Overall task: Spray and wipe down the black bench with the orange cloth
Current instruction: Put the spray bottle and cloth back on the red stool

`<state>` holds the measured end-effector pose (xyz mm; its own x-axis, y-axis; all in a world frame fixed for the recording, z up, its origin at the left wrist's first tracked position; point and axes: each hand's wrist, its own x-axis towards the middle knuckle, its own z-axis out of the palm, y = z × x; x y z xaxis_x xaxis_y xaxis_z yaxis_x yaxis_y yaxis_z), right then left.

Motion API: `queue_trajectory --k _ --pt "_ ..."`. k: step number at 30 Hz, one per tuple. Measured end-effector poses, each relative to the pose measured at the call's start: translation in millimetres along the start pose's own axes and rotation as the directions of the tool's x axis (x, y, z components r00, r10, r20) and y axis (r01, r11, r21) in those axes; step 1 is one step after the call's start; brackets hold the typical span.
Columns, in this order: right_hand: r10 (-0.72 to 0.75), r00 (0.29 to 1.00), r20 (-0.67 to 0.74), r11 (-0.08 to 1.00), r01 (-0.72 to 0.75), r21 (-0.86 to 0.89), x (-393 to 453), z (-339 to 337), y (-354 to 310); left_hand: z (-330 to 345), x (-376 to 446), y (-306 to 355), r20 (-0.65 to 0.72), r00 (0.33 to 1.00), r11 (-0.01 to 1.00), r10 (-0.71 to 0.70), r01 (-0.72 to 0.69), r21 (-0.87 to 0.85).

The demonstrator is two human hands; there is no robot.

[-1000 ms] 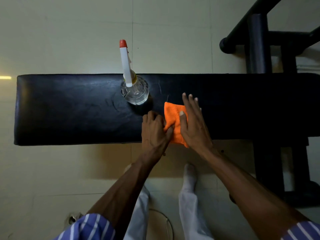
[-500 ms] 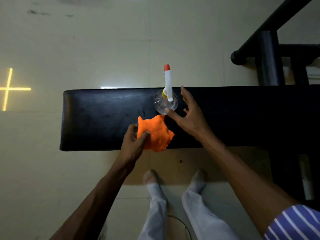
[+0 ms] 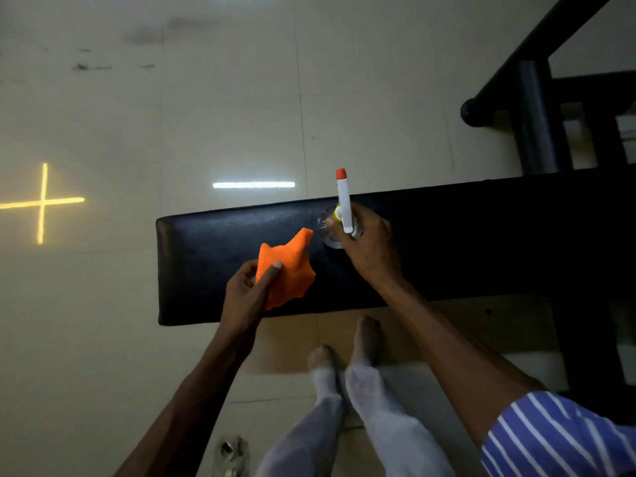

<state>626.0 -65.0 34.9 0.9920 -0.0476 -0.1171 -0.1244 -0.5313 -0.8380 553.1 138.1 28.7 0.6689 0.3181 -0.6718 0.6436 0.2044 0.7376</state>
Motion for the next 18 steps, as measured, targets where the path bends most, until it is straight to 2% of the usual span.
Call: queue_trajectory --k 1,4,10,15,17,18 --pt "0.028 1.000 -0.003 1.000 -0.028 0.012 -3 -3 0 -1 -5 4 0.034 0.997 0.983 0.063 -0.068 0.169" --pt "0.087 0.996 -0.035 0.995 -0.085 0.056 -14 -12 -6 -11 -20 15 0.075 0.985 0.962 0.155 -0.168 0.214" --pt "0.238 0.953 -0.185 0.969 -0.220 0.113 -60 -27 -23 -7 -23 34 0.249 0.959 0.933 0.135 -0.208 0.293" --pt "0.395 0.844 -0.364 0.918 -0.348 0.188 -121 -26 -32 -17 -24 40 0.477 0.878 0.893 0.043 -0.248 0.375" --pt "0.433 0.789 -0.436 0.901 -0.382 0.205 -150 -25 -39 -29 -29 40 0.554 0.831 0.853 0.047 -0.322 0.411" --pt "0.452 0.749 -0.484 0.892 -0.394 0.222 -166 -26 -44 -31 -34 44 0.616 0.786 0.803 0.058 -0.403 0.438"
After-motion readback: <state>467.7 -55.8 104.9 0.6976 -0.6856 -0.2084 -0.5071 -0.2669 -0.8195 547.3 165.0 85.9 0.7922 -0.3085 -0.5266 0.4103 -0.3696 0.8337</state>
